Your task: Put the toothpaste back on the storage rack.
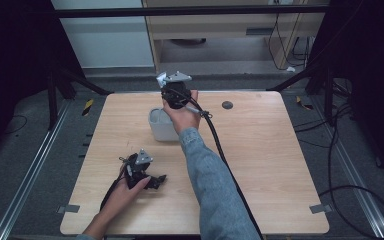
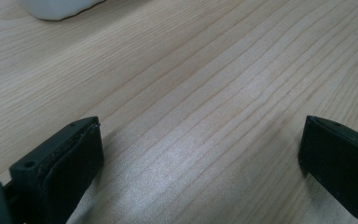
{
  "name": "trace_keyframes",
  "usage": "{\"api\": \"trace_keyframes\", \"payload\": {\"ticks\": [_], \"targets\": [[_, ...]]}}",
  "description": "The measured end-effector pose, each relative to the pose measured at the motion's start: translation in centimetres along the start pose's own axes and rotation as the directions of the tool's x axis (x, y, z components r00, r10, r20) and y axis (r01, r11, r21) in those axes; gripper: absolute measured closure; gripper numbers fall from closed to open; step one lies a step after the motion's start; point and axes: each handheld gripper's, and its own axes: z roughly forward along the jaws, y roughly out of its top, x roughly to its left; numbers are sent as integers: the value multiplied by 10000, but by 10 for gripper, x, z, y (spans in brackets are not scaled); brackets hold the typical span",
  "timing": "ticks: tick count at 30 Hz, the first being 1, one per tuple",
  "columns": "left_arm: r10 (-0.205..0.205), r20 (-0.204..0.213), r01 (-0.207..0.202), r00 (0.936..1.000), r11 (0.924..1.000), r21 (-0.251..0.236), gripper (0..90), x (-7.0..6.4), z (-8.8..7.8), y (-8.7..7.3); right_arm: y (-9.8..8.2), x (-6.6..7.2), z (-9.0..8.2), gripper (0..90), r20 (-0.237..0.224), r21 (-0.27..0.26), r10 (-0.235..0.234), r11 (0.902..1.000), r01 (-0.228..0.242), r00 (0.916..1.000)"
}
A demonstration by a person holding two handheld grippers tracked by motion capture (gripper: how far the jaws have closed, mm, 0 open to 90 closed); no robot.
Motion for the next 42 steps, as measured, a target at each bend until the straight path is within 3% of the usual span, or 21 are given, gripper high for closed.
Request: {"api": "trace_keyframes", "payload": {"ticks": [13, 42], "targets": [[1, 2, -1, 10000, 10000, 1, 0, 0, 0, 0, -10, 4, 6, 795, -43, 190, -169, 9997, 169, 9998], [-1, -4, 1, 10000, 10000, -14, 0, 0, 0, 0, -31, -4, 7, 795, 16, 510, 105, 9986, -105, 9999]]}}
